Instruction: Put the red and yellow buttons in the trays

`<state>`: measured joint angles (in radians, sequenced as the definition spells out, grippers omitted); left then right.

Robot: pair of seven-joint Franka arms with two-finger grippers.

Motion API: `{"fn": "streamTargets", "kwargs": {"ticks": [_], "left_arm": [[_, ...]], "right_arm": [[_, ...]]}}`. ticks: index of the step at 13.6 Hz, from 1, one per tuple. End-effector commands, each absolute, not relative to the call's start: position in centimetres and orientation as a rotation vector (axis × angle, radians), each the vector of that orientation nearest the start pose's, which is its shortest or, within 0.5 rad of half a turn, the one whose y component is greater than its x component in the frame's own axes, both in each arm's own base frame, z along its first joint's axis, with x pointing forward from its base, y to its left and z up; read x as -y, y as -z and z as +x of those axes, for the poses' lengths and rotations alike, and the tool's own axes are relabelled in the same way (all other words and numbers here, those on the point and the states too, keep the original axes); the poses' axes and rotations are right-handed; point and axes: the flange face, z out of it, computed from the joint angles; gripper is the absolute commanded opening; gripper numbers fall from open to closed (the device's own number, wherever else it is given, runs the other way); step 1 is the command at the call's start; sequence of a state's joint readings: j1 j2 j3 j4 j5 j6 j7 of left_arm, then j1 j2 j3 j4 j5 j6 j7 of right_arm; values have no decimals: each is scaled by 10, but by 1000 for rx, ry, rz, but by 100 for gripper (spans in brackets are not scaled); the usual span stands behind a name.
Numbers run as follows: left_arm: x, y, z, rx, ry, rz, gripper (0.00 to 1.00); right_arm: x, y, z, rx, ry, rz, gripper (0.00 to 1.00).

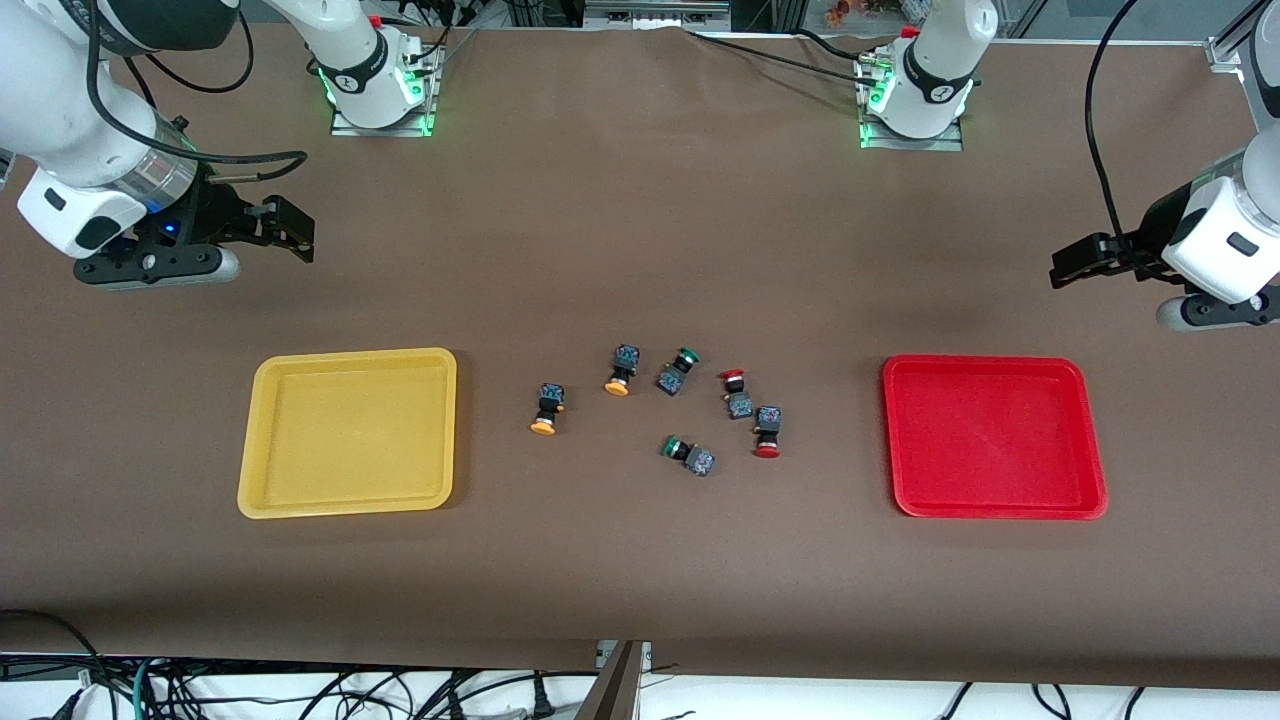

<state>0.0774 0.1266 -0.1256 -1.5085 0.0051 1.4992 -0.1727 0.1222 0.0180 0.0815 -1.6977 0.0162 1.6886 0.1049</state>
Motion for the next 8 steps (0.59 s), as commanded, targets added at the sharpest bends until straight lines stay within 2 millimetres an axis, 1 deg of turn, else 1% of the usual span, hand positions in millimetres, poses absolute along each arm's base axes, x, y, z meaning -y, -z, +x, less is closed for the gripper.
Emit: {"fn": "streamTargets", "kwargs": {"ticks": [1, 2, 4, 6, 8], "left_arm": [[20, -581, 586, 168, -198, -3125, 100], [20, -581, 586, 168, -200, -3125, 100], [20, -580, 587, 168, -200, -3125, 100], [20, -577, 588, 168, -210, -3125, 100], [20, -577, 588, 168, -210, -3125, 100]], "right_arm": [[-110, -565, 557, 149, -46, -3128, 100], [-107, -568, 558, 149, -41, -3127, 100], [-108, -569, 558, 141, -35, -3133, 100], [-110, -562, 556, 132, -70, -3138, 100], [-108, -561, 557, 133, -62, -3143, 100]]}}
